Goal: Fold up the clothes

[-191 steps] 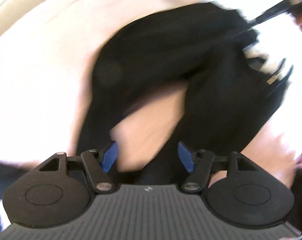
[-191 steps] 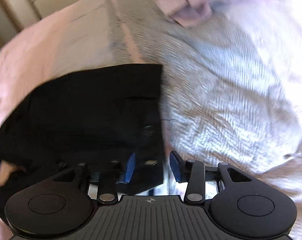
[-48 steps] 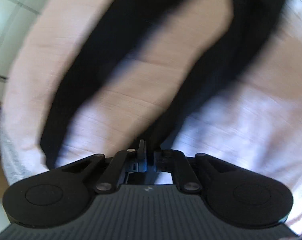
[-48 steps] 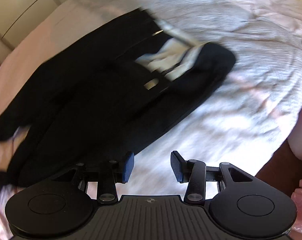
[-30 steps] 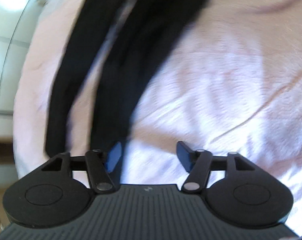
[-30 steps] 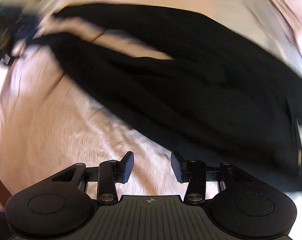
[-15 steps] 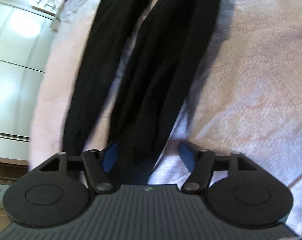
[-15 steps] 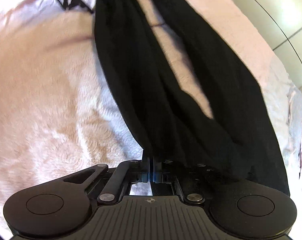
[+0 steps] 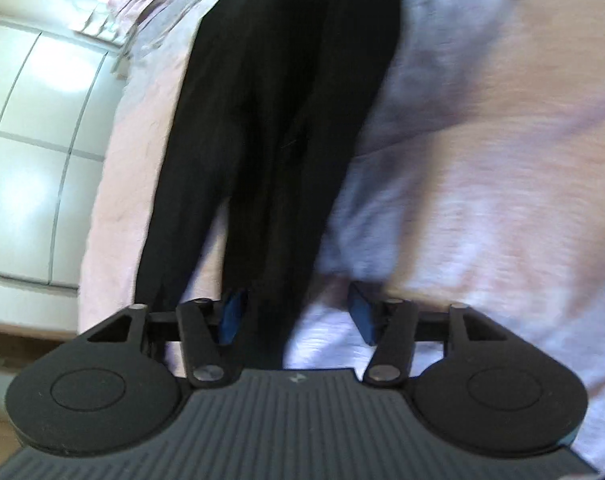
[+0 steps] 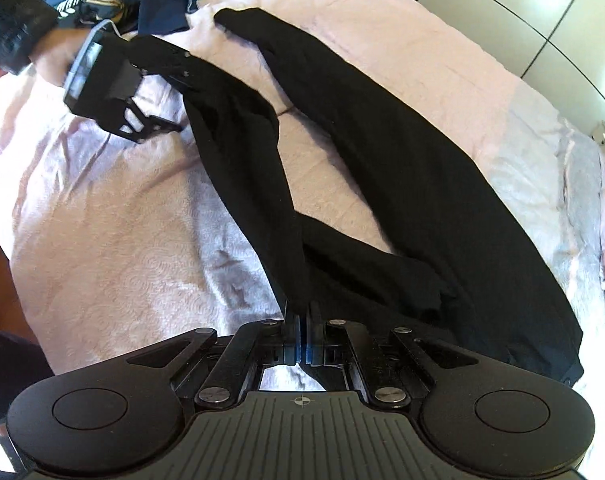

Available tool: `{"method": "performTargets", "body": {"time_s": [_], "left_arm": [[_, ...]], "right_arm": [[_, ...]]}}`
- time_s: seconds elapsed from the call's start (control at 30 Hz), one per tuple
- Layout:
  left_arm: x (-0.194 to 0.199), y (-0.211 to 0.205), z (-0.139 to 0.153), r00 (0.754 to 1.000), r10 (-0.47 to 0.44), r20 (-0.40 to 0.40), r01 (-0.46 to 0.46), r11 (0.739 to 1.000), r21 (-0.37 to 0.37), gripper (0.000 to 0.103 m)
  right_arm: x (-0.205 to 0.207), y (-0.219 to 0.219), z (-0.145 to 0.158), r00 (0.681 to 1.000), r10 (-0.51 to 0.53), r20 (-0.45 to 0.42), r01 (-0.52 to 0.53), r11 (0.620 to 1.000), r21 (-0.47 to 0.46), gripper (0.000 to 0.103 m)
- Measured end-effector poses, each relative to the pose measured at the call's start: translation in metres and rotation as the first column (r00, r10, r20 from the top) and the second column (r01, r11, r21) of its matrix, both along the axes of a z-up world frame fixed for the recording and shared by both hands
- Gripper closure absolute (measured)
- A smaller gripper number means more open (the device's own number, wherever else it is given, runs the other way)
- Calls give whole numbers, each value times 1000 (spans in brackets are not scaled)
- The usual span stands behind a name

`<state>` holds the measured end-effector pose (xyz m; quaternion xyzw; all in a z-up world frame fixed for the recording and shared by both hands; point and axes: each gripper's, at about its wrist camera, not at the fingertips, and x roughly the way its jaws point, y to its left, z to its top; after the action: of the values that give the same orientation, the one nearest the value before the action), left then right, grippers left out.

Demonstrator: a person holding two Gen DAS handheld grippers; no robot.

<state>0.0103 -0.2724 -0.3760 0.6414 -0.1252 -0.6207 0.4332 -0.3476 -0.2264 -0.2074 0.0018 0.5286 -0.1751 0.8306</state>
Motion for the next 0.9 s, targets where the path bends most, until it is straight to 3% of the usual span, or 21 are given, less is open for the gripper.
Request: {"method": "performTargets", "body": {"time_s": [0.03,0.17,0.23,0.3,0.37,0.53,0.57,0.63,0.73,0.77,0.8,0.83,0.9], "left_arm": [[7,-8,6,1000,23,0,-23,1000,12,97],[23,-3,65,1000,25,18,-26,996,90,98],[32,9,97,999,7,40,-14,983,185,97],[37,28,116,997,-20,73,-3,953,304,96],[37,47,115,996,-5,94,-28,938,344,92],[46,129,80,985,88,152,-148,881,449,85],[50,138,77,982,115,152,-172,875,452,82],[61,151,73,972,179,153,-229,874,429,61],[86,147,75,942,315,116,-335,862,379,55],[97,146,76,930,355,90,-363,862,354,53],[109,144,78,917,394,62,-391,859,329,46],[119,140,79,908,417,40,-409,860,307,39],[137,123,75,904,427,13,-415,871,264,39]], "right_arm": [[-1,1,2,1000,-4,-1,4,1000,0,102],[0,6,7,999,31,-7,-31,999,15,102],[0,8,10,998,69,-5,-69,997,39,102],[-3,10,12,993,120,-6,-119,990,75,102],[-5,15,8,985,173,-19,-171,980,103,102],[-1,29,-30,954,278,-111,-261,954,148,102],[-3,32,-37,947,293,-129,-272,949,159,102],[-4,35,-47,939,305,-158,-277,945,175,102],[-4,37,-51,932,305,-198,-272,946,177,101],[-3,39,-50,927,309,-213,-275,945,177,97],[-1,43,-48,921,316,-228,-279,943,180,86],[3,46,-46,915,326,-237,-287,940,185,82],[10,51,-39,902,358,-241,-317,929,194,63]]}}
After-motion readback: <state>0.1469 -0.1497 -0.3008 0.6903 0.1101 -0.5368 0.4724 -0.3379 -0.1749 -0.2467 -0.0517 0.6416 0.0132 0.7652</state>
